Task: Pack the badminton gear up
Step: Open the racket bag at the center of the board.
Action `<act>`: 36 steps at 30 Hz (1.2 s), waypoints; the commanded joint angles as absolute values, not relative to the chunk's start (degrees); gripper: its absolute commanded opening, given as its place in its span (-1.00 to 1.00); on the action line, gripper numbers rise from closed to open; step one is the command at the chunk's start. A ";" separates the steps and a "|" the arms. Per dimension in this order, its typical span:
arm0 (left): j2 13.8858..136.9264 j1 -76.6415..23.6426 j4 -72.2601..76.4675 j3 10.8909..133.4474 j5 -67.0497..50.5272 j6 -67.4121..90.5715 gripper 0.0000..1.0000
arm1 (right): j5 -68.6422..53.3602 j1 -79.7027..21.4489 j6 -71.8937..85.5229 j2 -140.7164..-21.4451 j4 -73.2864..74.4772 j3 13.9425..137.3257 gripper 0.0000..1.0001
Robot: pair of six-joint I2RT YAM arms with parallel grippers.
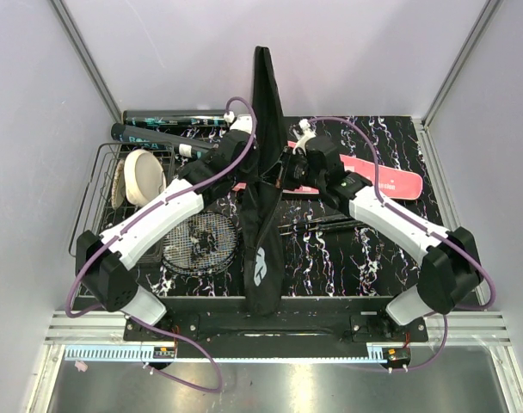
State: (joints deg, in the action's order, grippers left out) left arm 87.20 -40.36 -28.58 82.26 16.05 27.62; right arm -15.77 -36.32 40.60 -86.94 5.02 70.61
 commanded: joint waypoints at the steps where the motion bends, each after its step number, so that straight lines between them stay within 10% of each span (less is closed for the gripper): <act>1: 86.75 -39.30 -31.36 87.08 15.20 20.76 -1.00 | -15.83 -35.69 40.52 -82.45 -2.20 67.25 -1.00; 14: 85.50 -36.04 -44.65 96.41 13.02 14.85 -1.00 | -35.06 -25.05 36.38 -84.38 -4.13 55.98 -0.18; 24: 96.06 -32.35 -53.43 105.37 18.89 21.44 -1.00 | -26.21 -25.66 32.96 -78.32 18.02 66.36 0.99; 36: 91.15 -31.99 -56.43 104.24 34.36 26.46 -1.00 | -7.73 -22.50 56.14 -59.23 11.36 49.76 0.99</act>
State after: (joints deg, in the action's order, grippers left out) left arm 97.49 -31.97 -57.54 104.05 26.76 25.43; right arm -14.87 -23.05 43.81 -60.77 15.70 58.28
